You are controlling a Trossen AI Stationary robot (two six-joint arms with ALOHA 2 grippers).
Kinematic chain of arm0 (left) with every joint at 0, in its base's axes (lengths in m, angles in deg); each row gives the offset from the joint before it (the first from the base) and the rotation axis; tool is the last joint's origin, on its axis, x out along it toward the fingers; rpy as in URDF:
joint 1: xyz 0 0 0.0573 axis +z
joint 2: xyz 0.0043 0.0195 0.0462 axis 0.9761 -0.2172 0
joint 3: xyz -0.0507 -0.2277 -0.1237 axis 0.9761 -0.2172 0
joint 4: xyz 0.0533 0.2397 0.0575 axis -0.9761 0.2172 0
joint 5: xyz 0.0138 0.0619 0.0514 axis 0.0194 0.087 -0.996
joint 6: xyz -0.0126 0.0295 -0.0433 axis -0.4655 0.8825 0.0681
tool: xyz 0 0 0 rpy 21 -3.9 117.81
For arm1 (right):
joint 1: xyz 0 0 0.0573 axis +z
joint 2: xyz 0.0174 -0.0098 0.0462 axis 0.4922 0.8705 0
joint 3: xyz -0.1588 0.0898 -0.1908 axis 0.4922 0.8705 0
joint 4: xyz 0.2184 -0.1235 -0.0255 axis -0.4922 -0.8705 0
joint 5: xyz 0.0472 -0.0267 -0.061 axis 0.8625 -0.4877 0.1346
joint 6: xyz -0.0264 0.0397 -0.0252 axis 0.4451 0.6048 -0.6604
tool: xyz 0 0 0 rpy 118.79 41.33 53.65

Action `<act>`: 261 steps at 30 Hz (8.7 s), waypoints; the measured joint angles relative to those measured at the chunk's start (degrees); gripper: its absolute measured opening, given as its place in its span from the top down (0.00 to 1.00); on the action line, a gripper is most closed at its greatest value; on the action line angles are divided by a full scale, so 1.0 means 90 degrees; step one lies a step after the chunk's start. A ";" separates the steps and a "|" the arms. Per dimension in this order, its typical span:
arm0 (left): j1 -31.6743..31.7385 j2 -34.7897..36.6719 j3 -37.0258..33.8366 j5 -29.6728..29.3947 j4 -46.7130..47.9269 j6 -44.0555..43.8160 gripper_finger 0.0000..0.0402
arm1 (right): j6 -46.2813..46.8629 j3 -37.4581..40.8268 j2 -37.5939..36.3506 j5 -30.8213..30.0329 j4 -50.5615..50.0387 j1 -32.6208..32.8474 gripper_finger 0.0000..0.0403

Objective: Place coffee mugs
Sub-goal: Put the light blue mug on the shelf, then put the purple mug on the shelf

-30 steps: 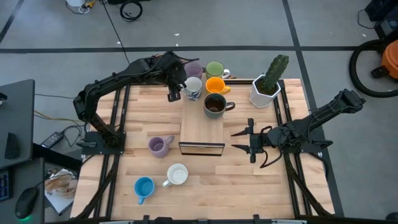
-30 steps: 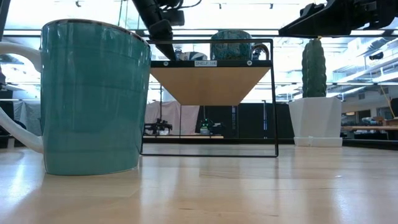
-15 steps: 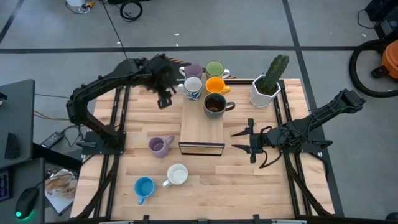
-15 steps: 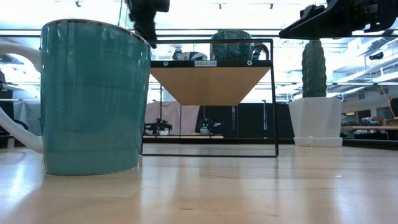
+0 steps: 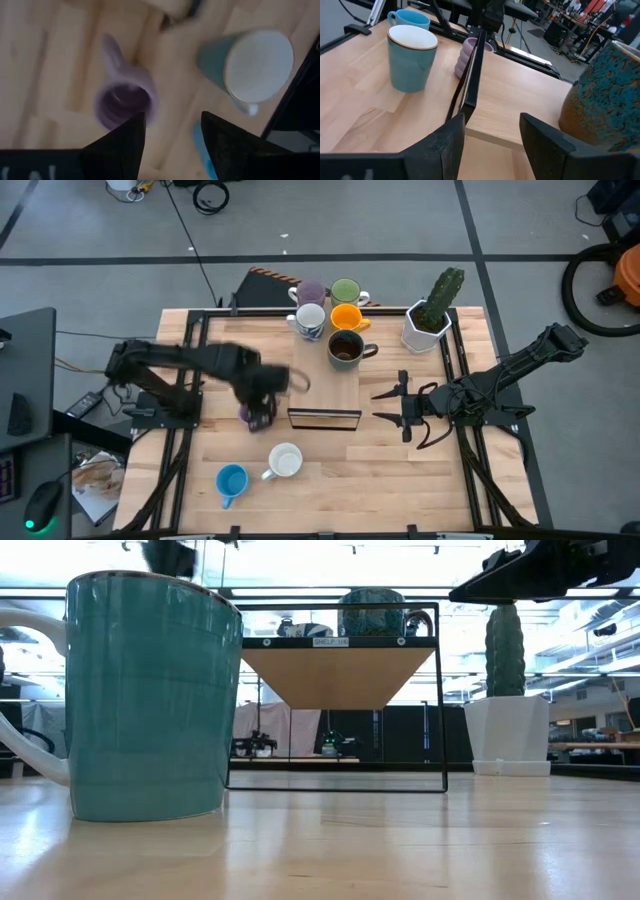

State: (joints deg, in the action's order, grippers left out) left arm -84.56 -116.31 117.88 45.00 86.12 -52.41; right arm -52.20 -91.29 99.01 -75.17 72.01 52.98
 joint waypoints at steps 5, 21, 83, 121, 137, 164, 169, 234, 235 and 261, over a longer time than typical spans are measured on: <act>-0.1347 0.0000 -0.0085 -0.0459 -0.0038 -0.2039 0.50 | 0.0279 0.0000 0.0000 0.0002 0.0005 0.0001 0.51; -0.4837 -0.0535 -0.0082 -0.1116 -0.0987 -0.9486 0.50 | -0.0900 -0.0002 0.0000 -0.0046 0.0907 -0.0083 0.51; -0.5487 -0.2817 -0.0080 -0.1288 -0.0223 -1.0752 0.85 | -0.1447 -0.0002 0.0160 0.1691 0.1832 -0.1223 0.51; -0.2848 0.0440 -0.0085 -0.3607 0.1077 -0.4923 0.85 | -0.0950 -0.0002 0.0160 0.1688 0.1626 -0.1125 0.51; -0.0086 0.0677 -0.0082 -0.3545 -0.0459 0.1158 0.85 | 0.0279 -0.0002 0.0160 0.1684 0.0934 -0.0595 0.51; 0.2127 0.0062 -0.0077 -0.1434 -0.1962 0.4460 0.85 | 0.2822 0.0002 0.0372 0.1122 0.0435 0.0973 0.51; 0.2129 -0.0153 -0.0077 -0.1595 -0.2039 0.4723 0.85 | 0.2834 0.0002 0.0379 0.1118 0.0449 0.0975 0.51; -0.0231 0.0003 -0.0999 -0.2204 -0.0455 0.1052 0.63 | 0.1662 0.0000 0.0379 0.1118 0.0773 0.0783 0.51; -0.0252 0.0012 -0.1160 -0.2280 -0.0599 0.1010 0.63 | 0.1639 0.0000 0.0379 0.1119 0.0784 0.0747 0.51; 0.0429 0.0942 -0.3572 -0.1336 -0.3758 0.0855 0.69 | 0.1763 0.0000 0.0376 0.1122 0.0828 0.0599 0.51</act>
State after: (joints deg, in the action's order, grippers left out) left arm -80.70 -107.83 85.73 32.97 52.29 -44.71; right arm -36.33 -91.29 102.39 -65.07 79.46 58.37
